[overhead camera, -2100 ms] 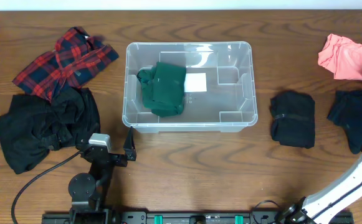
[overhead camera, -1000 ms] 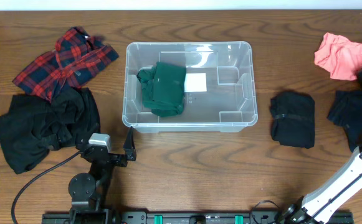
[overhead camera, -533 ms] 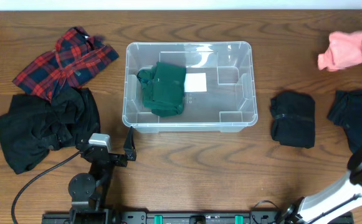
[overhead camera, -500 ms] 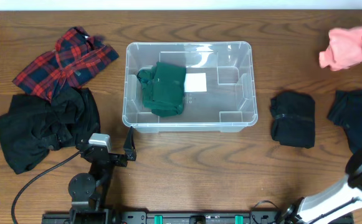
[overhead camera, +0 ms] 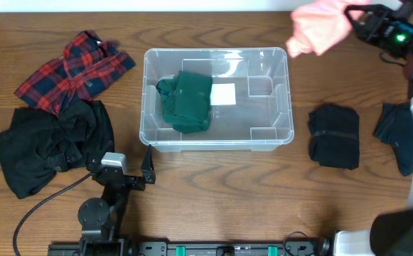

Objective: Pack container
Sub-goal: 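Carry the pink shirt with the right gripper into the container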

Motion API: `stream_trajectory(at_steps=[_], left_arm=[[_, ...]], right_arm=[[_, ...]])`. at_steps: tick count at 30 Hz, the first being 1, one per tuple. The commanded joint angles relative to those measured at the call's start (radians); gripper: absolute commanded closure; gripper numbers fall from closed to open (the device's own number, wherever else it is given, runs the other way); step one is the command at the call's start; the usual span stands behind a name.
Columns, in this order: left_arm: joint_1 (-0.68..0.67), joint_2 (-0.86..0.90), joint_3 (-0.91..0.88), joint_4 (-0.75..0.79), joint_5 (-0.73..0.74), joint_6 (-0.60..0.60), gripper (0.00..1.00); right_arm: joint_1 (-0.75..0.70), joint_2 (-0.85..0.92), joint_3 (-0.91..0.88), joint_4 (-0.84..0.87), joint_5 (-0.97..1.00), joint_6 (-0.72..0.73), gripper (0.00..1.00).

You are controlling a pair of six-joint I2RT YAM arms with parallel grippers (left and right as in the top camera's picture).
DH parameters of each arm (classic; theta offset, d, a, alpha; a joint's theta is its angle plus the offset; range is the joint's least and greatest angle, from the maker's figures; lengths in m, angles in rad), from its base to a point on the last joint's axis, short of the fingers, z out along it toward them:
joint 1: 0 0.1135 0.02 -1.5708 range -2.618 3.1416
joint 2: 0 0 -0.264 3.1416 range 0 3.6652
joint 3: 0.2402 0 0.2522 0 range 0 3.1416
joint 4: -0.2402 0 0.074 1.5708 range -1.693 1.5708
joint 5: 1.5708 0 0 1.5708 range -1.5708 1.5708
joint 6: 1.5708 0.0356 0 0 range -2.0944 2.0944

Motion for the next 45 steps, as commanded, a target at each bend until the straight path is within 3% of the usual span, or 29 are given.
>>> stream_trajectory(at_steps=[1,7,13,26,35,45], left_arm=[[-0.003,0.001,-0.019,-0.032,0.006,-0.002,0.02],[-0.003,0.001,-0.019,-0.032,0.006,-0.002,0.02],[-0.003,0.001,-0.019,-0.032,0.006,-0.002,0.02],[-0.003,0.001,-0.019,-0.032,0.006,-0.002,0.02],[-0.003,0.001,-0.019,-0.032,0.006,-0.002,0.02],[-0.003,0.001,-0.019,-0.032,0.006,-0.002,0.02]], right_arm=[[0.077,-0.085,0.004,0.010,-0.045,-0.005,0.99],[0.253,-0.096,0.004,-0.002,-0.044,-0.027,0.99],[0.364,-0.073,0.003,-0.098,-0.025,-0.147,0.99],[0.456,0.098,0.003,-0.222,-0.002,-0.404,0.99],[0.472,0.273,0.003,-0.227,-0.002,-0.430,0.99],[0.468,0.337,0.003,-0.211,-0.002,-0.449,0.99]])
